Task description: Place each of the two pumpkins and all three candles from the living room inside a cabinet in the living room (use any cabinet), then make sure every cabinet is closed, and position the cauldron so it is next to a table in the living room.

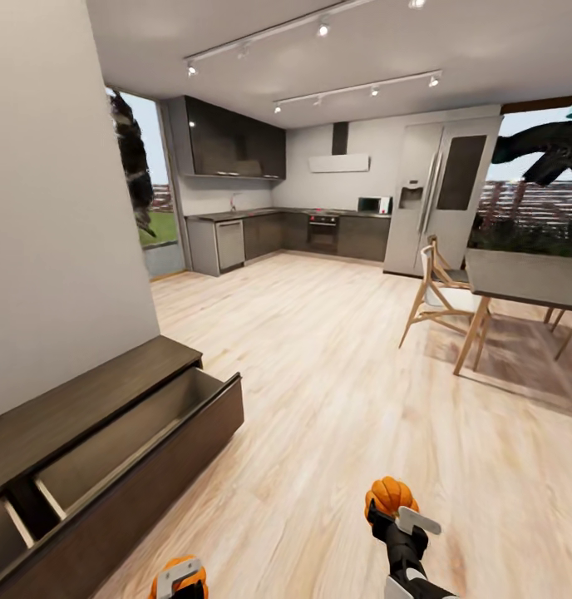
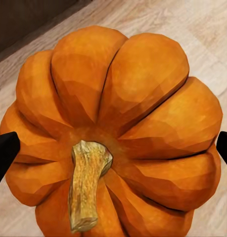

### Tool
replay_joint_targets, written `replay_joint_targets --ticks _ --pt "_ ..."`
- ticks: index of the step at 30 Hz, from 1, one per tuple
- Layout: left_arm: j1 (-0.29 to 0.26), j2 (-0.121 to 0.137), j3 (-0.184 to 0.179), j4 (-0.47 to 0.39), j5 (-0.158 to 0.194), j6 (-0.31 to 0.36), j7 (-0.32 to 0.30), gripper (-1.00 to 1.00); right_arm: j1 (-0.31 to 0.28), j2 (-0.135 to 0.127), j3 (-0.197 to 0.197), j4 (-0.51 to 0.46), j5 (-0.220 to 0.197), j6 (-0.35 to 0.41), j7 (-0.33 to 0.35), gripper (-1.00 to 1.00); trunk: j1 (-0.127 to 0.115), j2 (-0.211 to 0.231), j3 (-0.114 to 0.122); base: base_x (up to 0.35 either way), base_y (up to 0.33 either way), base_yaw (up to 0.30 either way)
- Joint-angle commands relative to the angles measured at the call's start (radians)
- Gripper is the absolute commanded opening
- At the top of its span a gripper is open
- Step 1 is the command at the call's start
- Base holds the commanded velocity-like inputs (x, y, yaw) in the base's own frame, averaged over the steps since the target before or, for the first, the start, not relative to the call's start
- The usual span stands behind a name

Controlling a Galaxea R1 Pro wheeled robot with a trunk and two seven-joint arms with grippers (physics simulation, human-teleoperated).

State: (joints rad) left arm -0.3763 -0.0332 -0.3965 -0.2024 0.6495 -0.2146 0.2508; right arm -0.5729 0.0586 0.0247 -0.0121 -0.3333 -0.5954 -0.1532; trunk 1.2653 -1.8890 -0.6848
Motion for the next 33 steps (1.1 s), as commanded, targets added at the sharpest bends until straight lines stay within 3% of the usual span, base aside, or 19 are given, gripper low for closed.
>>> replay_joint_targets --ticks 1,13,22,29,32,33 --pt "-0.001 0.000 -0.010 0.000 0.002 -0.002 0.009 -1.00 -0.001 0.000 0.008 -0.001 0.002 -0.001 -0.005 -1.00 0.000 0.000 -0.001 0.282 -0.213 0.262" --pt "-0.001 0.000 -0.010 0.000 0.003 -0.003 0.008 -1.00 -0.001 0.000 0.008 -0.001 0.003 -0.001 -0.005 -1.00 0.000 0.000 0.000 0.261 -0.224 0.270" --pt "-0.001 0.001 -0.009 0.000 0.004 -0.003 0.008 -1.00 -0.001 0.001 0.008 0.000 0.003 -0.001 -0.005 -1.00 0.000 0.000 -0.004 0.032 -0.051 0.275" --pt "-0.001 0.001 -0.010 0.000 0.004 0.001 0.007 -1.00 -0.001 0.006 0.010 0.000 0.006 -0.001 -0.004 -1.00 0.000 0.000 -0.005 0.000 -0.290 0.275" --pt "-0.001 0.001 -0.010 0.000 0.004 0.001 0.007 -1.00 -0.001 0.006 0.012 0.011 0.030 -0.001 -0.003 -1.00 0.000 0.000 -0.005 0.000 -0.310 0.275" --pt "-0.001 0.000 -0.010 0.000 0.004 0.001 0.007 -1.00 -0.001 0.007 0.012 0.013 0.065 0.000 -0.003 -1.00 0.000 0.000 -0.005 0.000 -0.310 0.275"
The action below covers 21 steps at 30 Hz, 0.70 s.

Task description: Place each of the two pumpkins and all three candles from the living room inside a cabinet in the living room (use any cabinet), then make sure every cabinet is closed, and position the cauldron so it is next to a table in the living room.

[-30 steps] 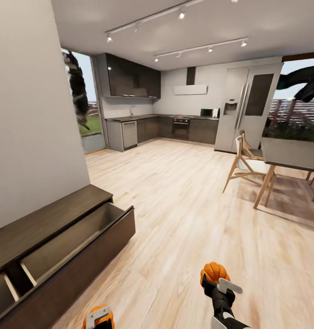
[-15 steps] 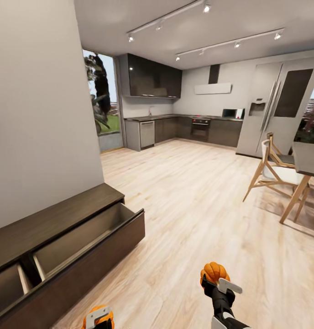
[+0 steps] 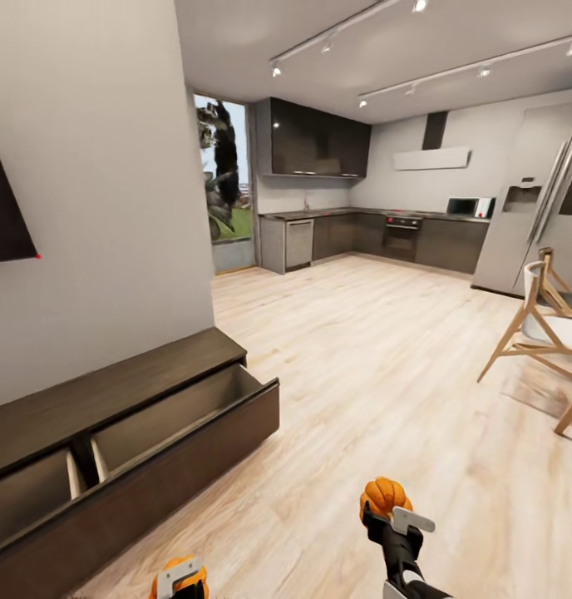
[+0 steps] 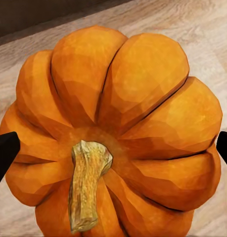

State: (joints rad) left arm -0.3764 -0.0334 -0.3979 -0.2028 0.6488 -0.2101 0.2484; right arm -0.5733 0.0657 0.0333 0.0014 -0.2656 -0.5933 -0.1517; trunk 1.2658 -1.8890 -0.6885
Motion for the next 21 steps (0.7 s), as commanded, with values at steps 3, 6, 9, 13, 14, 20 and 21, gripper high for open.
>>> replay_joint_targets --ticks 3,6,9,13,14,20,21 --pt "-0.001 0.001 -0.009 0.000 0.005 -0.005 0.010 -1.00 0.001 0.001 0.003 0.001 0.037 -0.002 -0.005 -1.00 0.000 0.000 -0.001 0.000 -0.310 0.275" --pt "-0.001 0.001 -0.008 0.000 0.005 -0.008 0.011 -1.00 0.001 0.002 0.004 0.002 0.054 -0.002 -0.005 -1.00 0.000 0.000 -0.001 0.000 -0.248 0.275" --pt "-0.001 0.002 -0.007 0.000 0.008 -0.009 0.012 -1.00 0.001 0.007 0.005 0.013 0.072 -0.002 -0.005 -1.00 0.000 0.000 -0.001 0.000 -0.165 0.275" --pt "-0.001 0.003 -0.007 0.000 0.010 -0.009 0.012 -1.00 0.001 0.013 0.005 0.015 0.104 -0.002 -0.005 -1.00 0.000 0.000 -0.001 0.000 -0.115 0.275" --pt "-0.001 0.003 -0.006 0.000 0.011 -0.009 0.012 -1.00 0.001 0.015 0.005 0.015 0.112 -0.002 -0.005 -1.00 0.000 0.000 -0.001 0.000 -0.089 0.275" --pt "-0.001 0.002 -0.007 0.000 0.009 -0.010 0.012 -1.00 0.001 0.016 0.005 0.016 0.115 -0.003 -0.005 -1.00 0.000 0.000 -0.001 0.000 -0.080 0.275" --pt "-0.001 0.002 -0.007 0.000 0.007 -0.010 0.012 -1.00 0.001 0.016 0.005 0.016 0.115 -0.003 -0.005 -1.00 0.000 0.000 -0.001 0.000 -0.029 0.275"
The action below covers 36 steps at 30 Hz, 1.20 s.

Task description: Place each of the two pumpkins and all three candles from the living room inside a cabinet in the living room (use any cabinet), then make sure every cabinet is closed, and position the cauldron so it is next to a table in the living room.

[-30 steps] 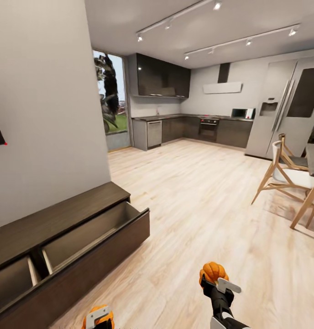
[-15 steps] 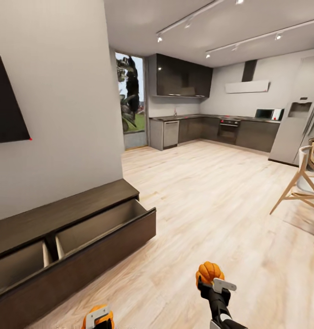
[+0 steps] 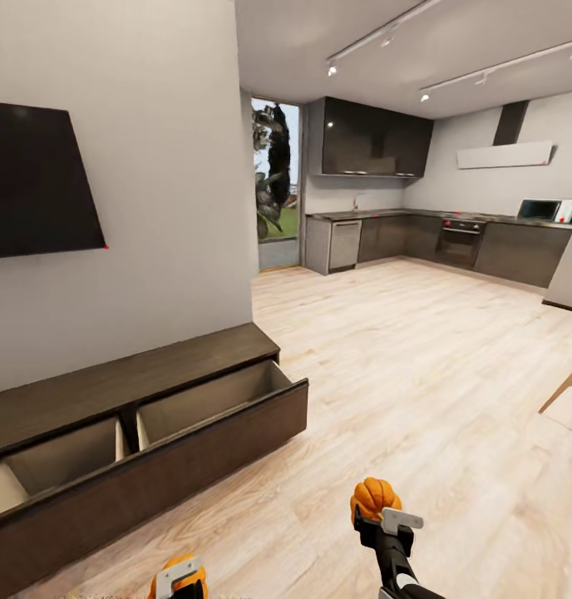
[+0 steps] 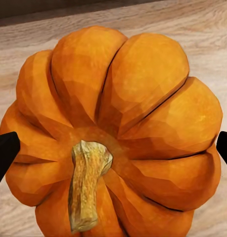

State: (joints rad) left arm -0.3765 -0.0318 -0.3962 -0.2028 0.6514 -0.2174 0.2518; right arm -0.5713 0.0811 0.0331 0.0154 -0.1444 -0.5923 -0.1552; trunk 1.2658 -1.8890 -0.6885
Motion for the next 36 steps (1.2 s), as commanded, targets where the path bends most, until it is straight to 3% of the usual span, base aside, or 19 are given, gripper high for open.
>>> replay_joint_targets --ticks 1,12,24,26,31,32,34,36 --pt "-0.001 0.000 -0.009 0.000 0.004 -0.003 0.008 -1.00 -0.001 0.000 0.005 0.002 -0.006 -0.004 -0.001 -1.00 0.000 0.000 -0.001 0.000 -0.018 0.275" --pt "-0.001 0.000 -0.009 0.000 0.000 -0.003 0.009 -1.00 -0.001 -0.001 0.005 0.002 -0.005 -0.004 -0.001 -1.00 -0.042 0.077 0.033 0.000 -0.003 0.270" --pt "-0.001 -0.011 -0.014 -0.008 -0.002 -0.005 0.006 -1.00 -0.001 -0.002 0.005 0.000 -0.006 -0.004 0.000 -1.00 -0.088 0.161 0.070 0.000 0.000 0.021" --pt "-0.001 -0.013 -0.015 -0.099 -0.002 0.002 0.008 -1.00 -0.001 -0.001 0.005 -0.004 -0.007 -0.005 0.000 -1.00 -0.096 0.175 0.077 0.000 0.000 0.000" --pt "-0.001 -0.012 -0.015 -0.223 -0.003 0.053 0.011 -1.00 -0.001 -0.003 0.004 -0.017 -0.008 -0.006 0.000 -1.00 -0.115 0.210 0.092 0.000 0.000 0.000" --pt "-0.001 0.002 -0.007 -0.454 -0.003 0.252 0.019 -1.00 -0.001 -0.005 0.007 -0.079 -0.007 0.007 -0.002 -1.00 -0.119 0.217 0.096 0.000 0.000 0.000" --pt "-0.001 0.026 -0.003 -0.601 -0.001 0.368 0.075 -1.00 -0.002 -0.007 0.006 -0.170 -0.006 0.073 -0.006 -1.00 -0.127 0.231 0.102 0.000 0.000 0.000" --pt "-0.001 0.034 -0.004 -0.683 0.001 0.431 0.147 -1.00 -0.002 -0.008 0.005 -0.276 -0.006 0.175 -0.009 -1.00 -0.134 0.245 0.108 0.000 0.000 0.000"
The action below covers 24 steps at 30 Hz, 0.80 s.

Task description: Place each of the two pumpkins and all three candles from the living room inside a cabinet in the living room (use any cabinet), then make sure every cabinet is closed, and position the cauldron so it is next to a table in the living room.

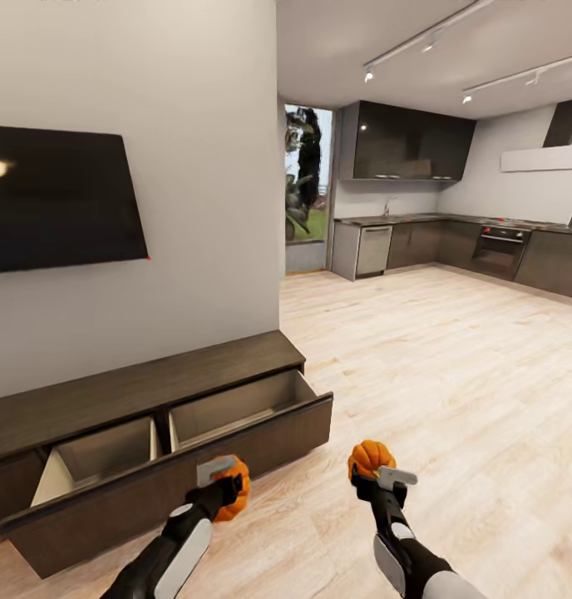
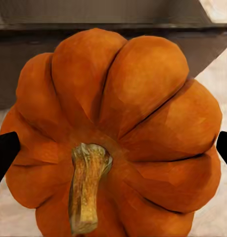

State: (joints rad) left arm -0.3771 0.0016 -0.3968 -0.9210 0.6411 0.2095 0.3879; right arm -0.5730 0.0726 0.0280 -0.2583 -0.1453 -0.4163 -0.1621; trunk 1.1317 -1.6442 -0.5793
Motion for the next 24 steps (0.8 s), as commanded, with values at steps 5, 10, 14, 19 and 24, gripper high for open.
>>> replay_joint_targets --ticks 5,10,14,19,24 --pt "-0.001 0.002 -0.004 -0.133 0.015 0.149 0.147 -1.00 -0.012 0.003 0.008 -0.333 -0.008 0.567 -0.024 -1.00 -0.019 0.035 0.014 0.000 0.000 0.000" --pt "-0.002 0.004 0.064 -0.178 0.018 0.234 0.158 -1.00 -0.037 0.006 0.001 -0.552 -0.021 0.833 -0.028 -1.00 -0.039 0.070 0.030 0.000 0.000 0.000" --pt "-0.002 0.017 0.174 -0.260 0.014 0.389 0.160 -1.00 -0.039 -0.011 -0.014 -0.600 -0.103 0.890 -0.027 -1.00 -0.054 0.098 0.043 0.000 0.000 0.000" --pt "-0.002 0.012 0.233 -0.225 0.013 0.514 0.163 -1.00 -0.035 -0.026 -0.018 -0.614 -0.185 0.947 -0.023 -1.00 -0.073 0.133 0.058 0.000 0.000 0.000" --pt "-0.002 0.013 0.241 -0.205 0.011 0.512 0.159 -1.00 -0.032 -0.018 -0.009 -0.616 -0.186 0.931 -0.021 -1.00 -0.092 0.168 0.074 0.000 0.000 0.168"
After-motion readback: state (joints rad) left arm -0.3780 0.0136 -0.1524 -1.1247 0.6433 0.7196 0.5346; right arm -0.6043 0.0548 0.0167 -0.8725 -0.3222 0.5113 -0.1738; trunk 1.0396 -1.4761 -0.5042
